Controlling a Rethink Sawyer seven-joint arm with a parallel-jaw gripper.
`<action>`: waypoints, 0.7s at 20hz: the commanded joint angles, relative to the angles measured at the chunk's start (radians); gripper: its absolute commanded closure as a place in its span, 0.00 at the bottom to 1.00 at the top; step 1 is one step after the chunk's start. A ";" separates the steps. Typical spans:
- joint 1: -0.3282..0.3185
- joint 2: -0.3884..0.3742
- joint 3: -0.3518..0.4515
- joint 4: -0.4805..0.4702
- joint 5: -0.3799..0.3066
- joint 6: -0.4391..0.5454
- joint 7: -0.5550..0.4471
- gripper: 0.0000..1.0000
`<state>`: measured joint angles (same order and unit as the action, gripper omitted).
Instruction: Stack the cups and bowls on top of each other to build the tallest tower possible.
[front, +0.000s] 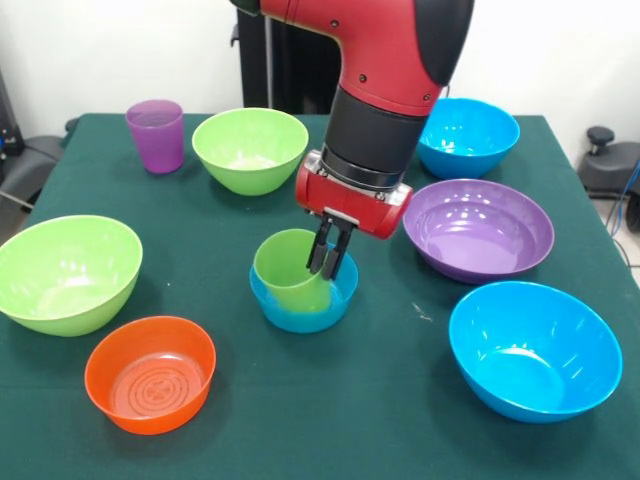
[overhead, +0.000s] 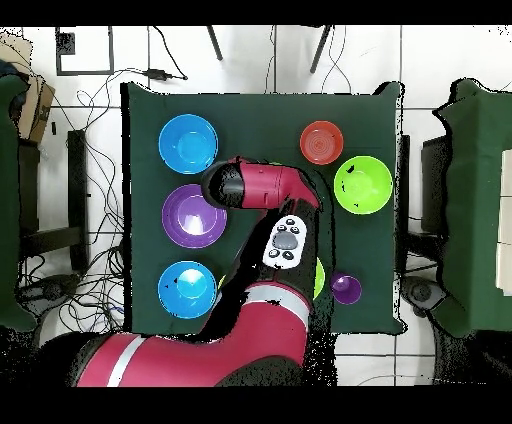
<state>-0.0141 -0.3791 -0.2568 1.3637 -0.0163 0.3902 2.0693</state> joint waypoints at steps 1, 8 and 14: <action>-0.008 -0.031 0.096 0.036 0.036 0.037 0.115 1.00; -0.016 -0.033 0.107 0.041 0.042 0.055 0.099 0.00; -0.027 -0.043 0.120 0.058 0.052 0.059 0.090 0.00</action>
<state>-0.0196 -0.4123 -0.2566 1.3663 0.0106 0.3902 2.0693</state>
